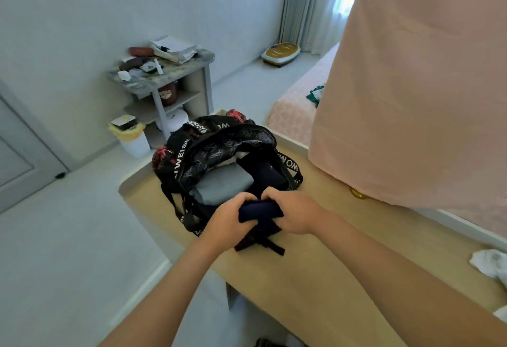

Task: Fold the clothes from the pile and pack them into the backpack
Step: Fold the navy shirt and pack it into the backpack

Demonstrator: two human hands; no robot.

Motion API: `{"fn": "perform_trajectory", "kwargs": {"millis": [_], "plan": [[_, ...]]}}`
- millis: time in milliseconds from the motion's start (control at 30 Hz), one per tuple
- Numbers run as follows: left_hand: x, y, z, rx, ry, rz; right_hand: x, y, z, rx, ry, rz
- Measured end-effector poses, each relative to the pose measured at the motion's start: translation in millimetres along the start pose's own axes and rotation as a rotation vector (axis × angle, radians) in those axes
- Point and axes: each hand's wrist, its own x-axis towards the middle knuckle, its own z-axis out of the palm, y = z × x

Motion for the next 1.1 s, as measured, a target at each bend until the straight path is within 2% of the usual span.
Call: {"fn": "perform_trajectory", "kwargs": {"millis": [133, 300, 400, 500, 567, 667, 700, 767, 833, 900, 933, 967, 1033, 1100], "plan": [[20.5, -32.2, -8.9, 0.159, 0.053, -0.134, 46.9, 7.4, -18.9, -0.152, 0.086, -0.038], [42.7, -61.8, 3.8, 0.64, -0.247, -0.21, 92.8, 27.9, -18.8, -0.215, 0.074, -0.038], [52.4, -62.2, 10.6, 0.768, -0.263, -0.209, 114.7, 36.3, -14.3, -0.194, -0.02, -0.043], [48.5, -59.3, 7.4, 0.689, -0.198, -0.113, 128.7, 41.7, -15.9, -0.08, -0.161, -0.064], [38.1, -58.6, 3.0, 0.618, -0.163, -0.067, 137.1, 37.8, -21.0, -0.002, -0.318, -0.097], [21.1, -59.4, -1.0, 0.594, -0.102, -0.068, 151.6, 17.9, -13.5, -0.017, -0.516, -0.154], [17.1, -59.6, -1.6, 0.591, -0.086, -0.071, 156.1, 11.3, -5.5, -0.039, -0.522, -0.161], [12.8, -61.0, -3.3, 0.55, -0.074, -0.098, 160.8, 3.9, 12.6, -0.011, -0.429, -0.151], [13.7, -62.1, -7.2, 0.49, -0.058, -0.111, 158.6, 6.2, 27.7, 0.017, -0.21, -0.164], [17.9, -62.5, -9.9, 0.45, 0.022, -0.084, 153.7, 14.9, 41.1, -0.119, 0.024, -0.18], [21.0, -62.4, -10.6, 0.449, 0.083, -0.066, 149.7, 19.1, 46.8, -0.133, 0.08, -0.131], [25.4, -62.6, -10.3, 0.459, 0.144, -0.054, 146.6, 23.1, 51.6, -0.078, 0.072, -0.057], [35.2, -63.4, -7.6, 0.477, 0.19, -0.066, 142.4, 30.9, 55.2, 0.155, -0.094, 0.051], [43.5, -65.5, -1.3, 0.524, 0.098, -0.131, 139.4, 34.5, 55.9, 0.332, -0.287, 0.043]]}}
